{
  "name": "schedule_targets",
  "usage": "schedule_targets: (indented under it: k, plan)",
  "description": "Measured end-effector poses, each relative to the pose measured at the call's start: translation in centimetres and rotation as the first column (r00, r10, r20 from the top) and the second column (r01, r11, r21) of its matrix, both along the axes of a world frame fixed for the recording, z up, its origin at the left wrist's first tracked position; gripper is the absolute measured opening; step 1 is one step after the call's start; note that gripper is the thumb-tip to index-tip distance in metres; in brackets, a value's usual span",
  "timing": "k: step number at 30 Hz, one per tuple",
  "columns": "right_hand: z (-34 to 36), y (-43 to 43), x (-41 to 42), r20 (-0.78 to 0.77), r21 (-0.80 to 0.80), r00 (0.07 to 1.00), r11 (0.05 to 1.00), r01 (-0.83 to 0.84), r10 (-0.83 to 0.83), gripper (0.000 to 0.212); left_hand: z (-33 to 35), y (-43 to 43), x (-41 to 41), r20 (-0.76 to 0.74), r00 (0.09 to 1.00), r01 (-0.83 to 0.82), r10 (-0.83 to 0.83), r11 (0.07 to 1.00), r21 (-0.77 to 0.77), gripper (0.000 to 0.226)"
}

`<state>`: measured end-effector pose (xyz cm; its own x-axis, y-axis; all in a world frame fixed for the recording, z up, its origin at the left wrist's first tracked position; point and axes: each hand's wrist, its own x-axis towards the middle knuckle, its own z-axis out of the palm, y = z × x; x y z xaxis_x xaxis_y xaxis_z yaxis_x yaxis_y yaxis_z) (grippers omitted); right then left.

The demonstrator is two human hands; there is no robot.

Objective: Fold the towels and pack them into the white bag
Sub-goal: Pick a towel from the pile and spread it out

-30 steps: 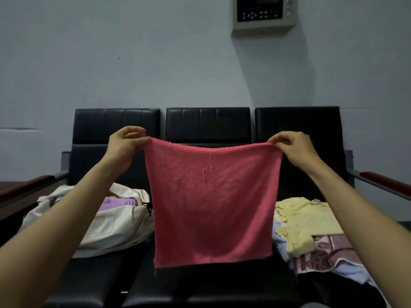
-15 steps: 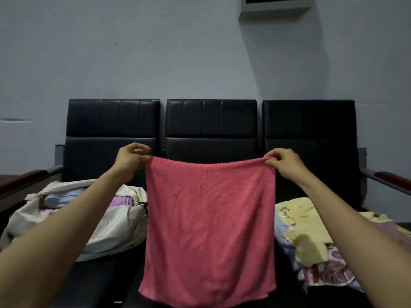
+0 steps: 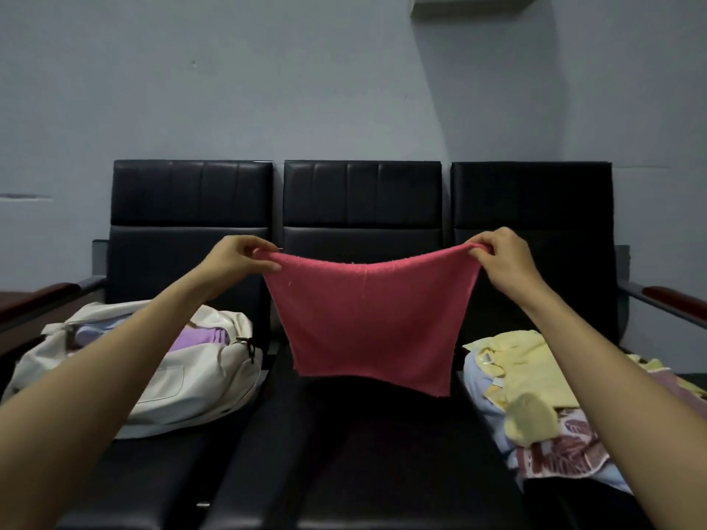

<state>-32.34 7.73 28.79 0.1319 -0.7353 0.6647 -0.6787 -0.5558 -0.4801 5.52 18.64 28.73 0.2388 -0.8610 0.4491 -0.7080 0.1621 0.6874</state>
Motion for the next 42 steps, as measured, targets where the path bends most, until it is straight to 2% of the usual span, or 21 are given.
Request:
schedule_targets:
  k: [3, 6, 10, 13, 16, 20, 22, 25, 28, 31, 33, 35, 37, 39, 42]
  plan:
    - [1.2, 2.0, -0.9, 0.022, -0.026, 1.0, 1.0, 0.002, -0.002, 0.018, 0.6, 1.6, -0.5, 0.143, 0.978, -0.138, 0.152, 0.985, -0.104, 0.036]
    - [2.2, 3.6, -1.7, 0.047, -0.044, 0.999, 0.999, 0.012, -0.01, 0.017, 1.3, 2.6, -1.4, 0.277, 0.936, -0.171, 0.218, 0.967, -0.187, 0.036]
    - [3.4, 4.7, -2.7, 0.113, -0.077, 0.994, 0.997, 0.021, -0.012, 0.013, 2.6, 3.4, -2.2, 0.263, 0.931, -0.184, 0.252, 0.949, -0.257, 0.026]
    - [3.6, 4.5, -2.7, 0.128, -0.086, 0.992, 0.996, 0.017, -0.006, 0.012, 3.2, 2.8, -1.9, 0.28, 0.917, -0.217, 0.284, 0.944, -0.248, 0.023]
    - [2.2, 3.2, -2.2, 0.063, -0.005, 0.998, 1.0, 0.001, -0.001, 0.011, 1.9, 1.2, -1.4, 0.319, 0.912, -0.22, 0.259, 0.963, -0.153, 0.021]
    - [-2.2, 0.0, -0.8, 0.088, 0.247, 0.996, 0.968, -0.039, 0.017, 0.001, -2.6, -1.8, -0.6, 0.28, 0.936, -0.224, 0.215, 0.975, 0.001, 0.017]
    - [-4.7, -2.0, 0.1, 0.184, 0.372, 0.983, 0.924, -0.093, 0.025, 0.005, -5.3, -3.3, 0.0, 0.232, 0.94, -0.255, 0.249, 0.967, -0.005, 0.015]
    - [-8.0, -4.4, 1.0, 0.315, 0.433, 0.949, 0.885, -0.172, 0.031, 0.017, -8.7, -5.1, 0.7, 0.17, 0.938, -0.295, 0.301, 0.954, -0.061, 0.019]
    - [-11.1, -5.5, 1.3, 0.266, 0.467, 0.964, 0.874, -0.136, 0.007, 0.015, -11.3, -5.7, 0.7, 0.162, 0.938, -0.305, 0.307, 0.952, -0.036, 0.023]
    - [-14.4, -5.0, 0.8, 0.149, 0.54, 0.988, 0.834, -0.112, 0.036, 0.018, -14.2, -4.9, 0.2, 0.208, 0.946, -0.264, 0.25, 0.964, 0.043, 0.027]
    - [-16.5, -3.8, 0.0, 0.119, 0.592, 0.985, 0.788, -0.169, 0.122, 0.019, -16.4, -3.2, -0.1, 0.24, 0.949, -0.238, 0.203, 0.963, 0.127, 0.03]
    - [-18.4, -2.5, -1.1, 0.049, 0.656, 0.974, 0.728, -0.2, 0.223, 0.014, -18.8, -1.2, 0.2, 0.224, 0.973, -0.114, 0.057, 0.961, 0.25, 0.039]
    - [-20.1, -1.5, -2.4, -0.088, 0.745, 0.938, 0.647, -0.162, 0.336, 0.014, -20.7, 0.9, 0.4, 0.219, 0.969, 0.015, -0.113, 0.913, 0.408, 0.047]
    - [-21.4, -0.5, -3.5, -0.121, 0.827, 0.893, 0.541, -0.151, 0.434, 0.018, -22.2, 2.4, 0.3, 0.23, 0.947, 0.073, -0.223, 0.849, 0.523, 0.057]
    - [-23.2, 0.3, -4.1, -0.154, 0.847, 0.856, 0.512, -0.142, 0.493, 0.024, -24.0, 3.6, 0.3, 0.232, 0.932, 0.098, -0.279, 0.809, 0.58, 0.065]
